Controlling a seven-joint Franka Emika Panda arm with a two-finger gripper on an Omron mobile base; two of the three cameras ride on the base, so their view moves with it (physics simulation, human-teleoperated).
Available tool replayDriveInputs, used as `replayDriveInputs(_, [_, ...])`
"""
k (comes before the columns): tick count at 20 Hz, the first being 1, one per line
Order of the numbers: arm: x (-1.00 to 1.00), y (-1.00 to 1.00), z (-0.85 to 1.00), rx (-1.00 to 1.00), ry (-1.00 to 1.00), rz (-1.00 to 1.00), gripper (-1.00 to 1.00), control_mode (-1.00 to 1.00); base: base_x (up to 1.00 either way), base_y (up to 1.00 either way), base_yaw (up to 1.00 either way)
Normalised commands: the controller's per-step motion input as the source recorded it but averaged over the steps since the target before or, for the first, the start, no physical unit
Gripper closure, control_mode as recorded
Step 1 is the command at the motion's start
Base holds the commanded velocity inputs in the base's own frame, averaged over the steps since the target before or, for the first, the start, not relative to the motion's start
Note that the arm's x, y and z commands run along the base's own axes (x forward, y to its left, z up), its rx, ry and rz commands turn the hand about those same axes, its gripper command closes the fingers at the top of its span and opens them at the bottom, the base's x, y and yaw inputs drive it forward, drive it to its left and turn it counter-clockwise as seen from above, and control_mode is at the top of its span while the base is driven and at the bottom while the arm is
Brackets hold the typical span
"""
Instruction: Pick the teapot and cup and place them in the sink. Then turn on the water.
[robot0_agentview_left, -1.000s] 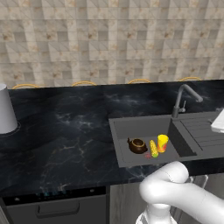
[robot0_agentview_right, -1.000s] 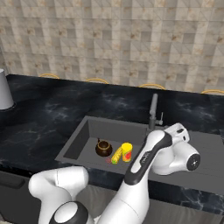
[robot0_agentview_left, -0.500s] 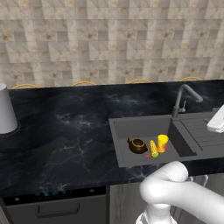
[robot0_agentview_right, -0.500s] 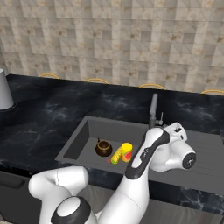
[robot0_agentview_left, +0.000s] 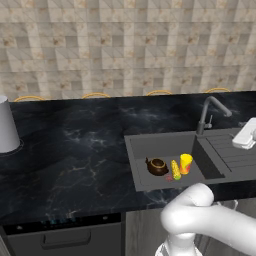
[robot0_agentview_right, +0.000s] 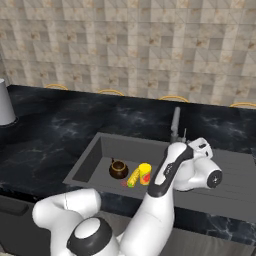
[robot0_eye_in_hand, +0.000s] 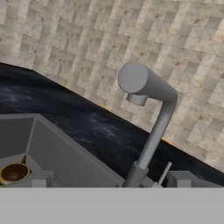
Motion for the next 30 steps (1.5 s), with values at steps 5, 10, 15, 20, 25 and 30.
replayDriveInputs(5, [0.29, -0.09, -0.06, 0.01, 0.00, 0.00, -1.00, -1.00, 0.00, 0.00, 0.00])
replayDriveInputs(10, [0.27, -0.17, -0.03, 0.01, 0.00, 0.00, -1.00, -1.00, 0.00, 0.00, 0.00])
replayDriveInputs(15, [0.20, -0.23, -0.04, 0.01, 0.00, 0.00, -1.00, -1.00, 0.00, 0.00, 0.00])
replayDriveInputs(20, [0.26, -0.09, -0.02, 0.01, 0.00, 0.00, -1.00, -1.00, 0.00, 0.00, 0.00])
replayDriveInputs(25, [0.24, 0.00, -0.03, 0.03, 0.00, 0.00, -1.00, -1.00, 0.00, 0.00, 0.00])
replayDriveInputs(30, [0.17, 0.00, -0.14, 0.04, 0.00, 0.00, -1.00, -1.00, 0.00, 0.00, 0.00])
